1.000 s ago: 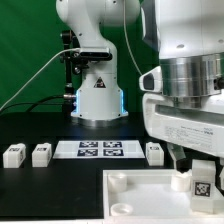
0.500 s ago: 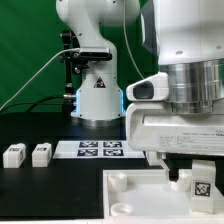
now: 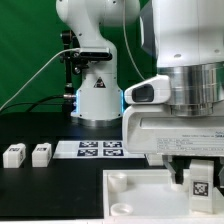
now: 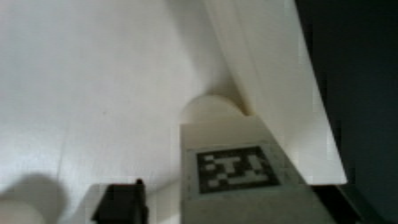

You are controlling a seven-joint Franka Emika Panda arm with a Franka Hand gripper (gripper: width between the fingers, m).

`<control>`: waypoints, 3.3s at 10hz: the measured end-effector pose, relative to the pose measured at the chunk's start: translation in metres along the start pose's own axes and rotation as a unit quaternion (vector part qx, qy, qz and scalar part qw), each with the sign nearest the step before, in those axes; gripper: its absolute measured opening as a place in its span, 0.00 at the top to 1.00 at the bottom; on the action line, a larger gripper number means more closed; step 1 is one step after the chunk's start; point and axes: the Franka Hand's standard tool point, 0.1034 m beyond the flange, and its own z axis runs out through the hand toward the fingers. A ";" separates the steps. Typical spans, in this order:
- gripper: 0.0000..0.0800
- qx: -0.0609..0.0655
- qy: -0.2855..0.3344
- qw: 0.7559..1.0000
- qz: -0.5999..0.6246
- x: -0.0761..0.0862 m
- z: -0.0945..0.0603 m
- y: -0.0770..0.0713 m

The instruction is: Assemble one leg

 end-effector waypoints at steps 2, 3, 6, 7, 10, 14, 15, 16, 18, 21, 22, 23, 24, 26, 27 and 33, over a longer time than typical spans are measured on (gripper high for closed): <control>0.64 0.001 -0.001 0.996 0.094 -0.001 0.000 -0.001; 0.64 0.001 -0.001 0.991 0.133 -0.001 0.000 -0.001; 0.64 0.002 -0.004 0.942 0.336 0.000 0.002 -0.003; 0.64 0.002 -0.004 0.904 0.427 0.000 0.003 -0.005; 0.64 0.028 -0.016 0.775 0.631 0.000 0.005 -0.012; 0.42 0.031 -0.017 0.796 0.604 0.000 0.005 -0.012; 0.42 0.037 -0.010 0.842 0.537 0.000 0.002 -0.011; 0.22 0.039 -0.008 0.889 0.456 -0.003 -0.004 -0.015; 0.20 0.043 -0.003 0.948 0.315 -0.010 -0.008 -0.021; 0.19 0.039 0.011 0.992 0.122 -0.012 -0.003 -0.016; 0.19 0.038 0.013 0.996 0.079 -0.012 -0.003 -0.015; 0.19 0.031 0.015 0.999 0.004 -0.009 -0.003 -0.012; 0.19 0.017 0.017 0.997 -0.076 -0.004 -0.006 -0.008; 0.20 0.012 0.020 0.997 -0.067 -0.003 -0.006 -0.008; 0.20 0.012 0.020 0.997 -0.070 -0.002 -0.006 -0.008; 0.63 0.020 0.011 0.983 0.184 -0.003 -0.004 -0.007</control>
Offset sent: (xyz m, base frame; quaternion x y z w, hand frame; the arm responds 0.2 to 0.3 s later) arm 0.0000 0.0000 0.0000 0.0000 0.0000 0.1790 0.9838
